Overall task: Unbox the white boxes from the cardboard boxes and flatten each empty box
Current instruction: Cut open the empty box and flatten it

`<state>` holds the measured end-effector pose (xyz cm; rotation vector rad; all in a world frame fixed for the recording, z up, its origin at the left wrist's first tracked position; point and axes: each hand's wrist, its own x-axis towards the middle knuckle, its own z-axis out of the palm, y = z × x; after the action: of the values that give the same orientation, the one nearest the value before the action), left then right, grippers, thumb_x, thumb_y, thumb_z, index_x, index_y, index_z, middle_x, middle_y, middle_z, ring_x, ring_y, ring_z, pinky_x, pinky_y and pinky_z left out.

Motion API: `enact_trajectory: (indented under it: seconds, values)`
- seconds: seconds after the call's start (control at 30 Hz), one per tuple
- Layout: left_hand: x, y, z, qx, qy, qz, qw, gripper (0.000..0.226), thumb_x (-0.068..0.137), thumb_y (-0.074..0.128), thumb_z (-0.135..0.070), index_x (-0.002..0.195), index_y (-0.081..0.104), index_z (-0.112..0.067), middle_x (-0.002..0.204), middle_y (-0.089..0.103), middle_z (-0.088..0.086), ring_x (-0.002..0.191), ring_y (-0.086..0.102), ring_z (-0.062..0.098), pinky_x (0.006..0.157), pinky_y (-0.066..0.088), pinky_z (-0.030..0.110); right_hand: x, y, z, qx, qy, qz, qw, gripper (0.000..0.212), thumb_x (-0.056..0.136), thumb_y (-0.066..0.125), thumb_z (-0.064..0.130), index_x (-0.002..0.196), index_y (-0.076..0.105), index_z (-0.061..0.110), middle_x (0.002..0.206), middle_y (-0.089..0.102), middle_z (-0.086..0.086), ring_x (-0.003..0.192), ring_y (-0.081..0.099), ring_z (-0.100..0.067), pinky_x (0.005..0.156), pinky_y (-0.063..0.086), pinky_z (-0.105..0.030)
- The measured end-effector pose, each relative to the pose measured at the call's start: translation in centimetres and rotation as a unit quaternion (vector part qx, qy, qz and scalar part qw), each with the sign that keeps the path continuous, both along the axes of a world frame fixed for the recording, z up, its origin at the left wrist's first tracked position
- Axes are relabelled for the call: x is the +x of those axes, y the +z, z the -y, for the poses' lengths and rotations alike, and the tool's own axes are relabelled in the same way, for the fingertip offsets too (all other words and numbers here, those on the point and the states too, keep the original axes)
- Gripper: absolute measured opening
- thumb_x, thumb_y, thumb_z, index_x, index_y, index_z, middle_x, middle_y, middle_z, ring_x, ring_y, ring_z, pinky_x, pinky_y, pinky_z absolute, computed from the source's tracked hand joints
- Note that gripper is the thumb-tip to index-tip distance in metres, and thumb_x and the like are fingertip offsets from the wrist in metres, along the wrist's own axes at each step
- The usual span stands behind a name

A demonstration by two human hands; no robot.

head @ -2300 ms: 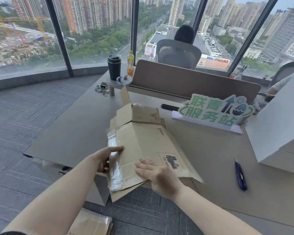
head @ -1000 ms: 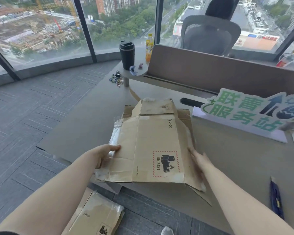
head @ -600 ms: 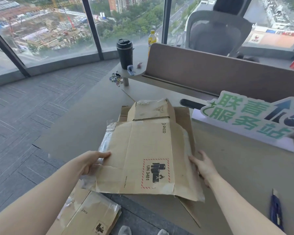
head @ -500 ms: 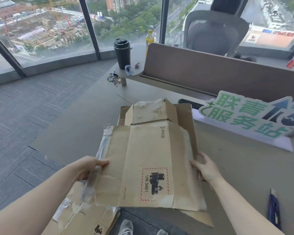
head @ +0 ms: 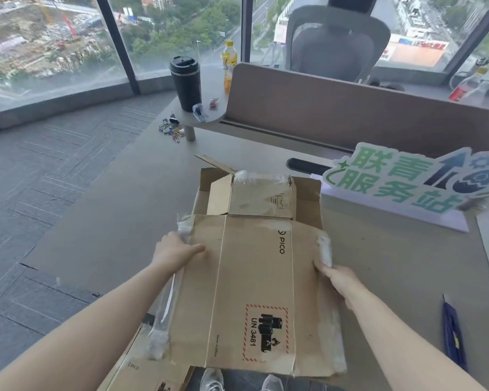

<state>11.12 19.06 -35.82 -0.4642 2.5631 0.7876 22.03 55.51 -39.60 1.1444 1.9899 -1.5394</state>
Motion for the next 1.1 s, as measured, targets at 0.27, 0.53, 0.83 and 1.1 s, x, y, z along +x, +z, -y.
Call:
enact_trajectory:
  seconds: [0.27, 0.53, 0.83, 1.1]
  values:
    - [-5.3, 0.0, -3.8, -0.167, -0.191, -0.022, 0.967, 0.136, 0.063, 0.076, -0.069, 0.154, -0.018, -0.028, 0.163, -0.018, 0.005, 0.151, -0.006, 0.032, 0.118, 0.005, 0.053, -1.2, 1.5, -1.2, 0.055, 0.130, 0.147, 0.979, 0.070, 0.078, 0.070, 0.064, 0.121, 0.055, 0.011, 0.112, 0.064, -0.011, 0.094, 0.066, -0.030, 0.088, 0.044, -0.040]
    - [-11.3, 1.1, -8.9, 0.104, -0.170, -0.053, 0.979, 0.112, 0.072, 0.049, -0.083, 0.155, 0.019, -0.015, 0.161, 0.024, 0.003, 0.147, 0.024, 0.023, 0.117, 0.026, 0.045, -1.8, 1.2, -2.2, 0.050, 0.224, 0.178, 0.957, 0.070, 0.075, 0.073, 0.064, 0.121, 0.062, 0.012, 0.103, 0.067, -0.009, 0.078, 0.070, -0.024, 0.075, 0.049, -0.033]
    - [-15.3, 0.4, -13.5, 0.303, -0.033, -0.023, 0.952, 0.062, 0.092, 0.055, -0.055, 0.139, 0.047, -0.015, 0.124, 0.049, -0.006, 0.122, 0.045, 0.015, 0.092, 0.029, 0.025, -5.3, 2.9, -3.3, -0.039, 0.143, 0.135, 0.980, 0.086, 0.065, 0.074, 0.069, 0.131, 0.055, 0.018, 0.115, 0.061, -0.005, 0.094, 0.062, -0.022, 0.082, 0.053, -0.039]
    - [-16.8, 0.9, -12.9, 0.325, -0.081, -0.017, 0.942, 0.040, 0.077, 0.073, -0.042, 0.104, 0.059, -0.015, 0.097, 0.058, -0.005, 0.087, 0.053, 0.011, 0.072, 0.038, 0.019, -16.3, 4.7, -2.6, 0.035, 0.014, -0.098, 0.995, 0.074, 0.093, 0.036, 0.071, 0.148, 0.041, 0.023, 0.135, 0.045, 0.010, 0.124, 0.050, -0.023, 0.104, 0.038, -0.038]
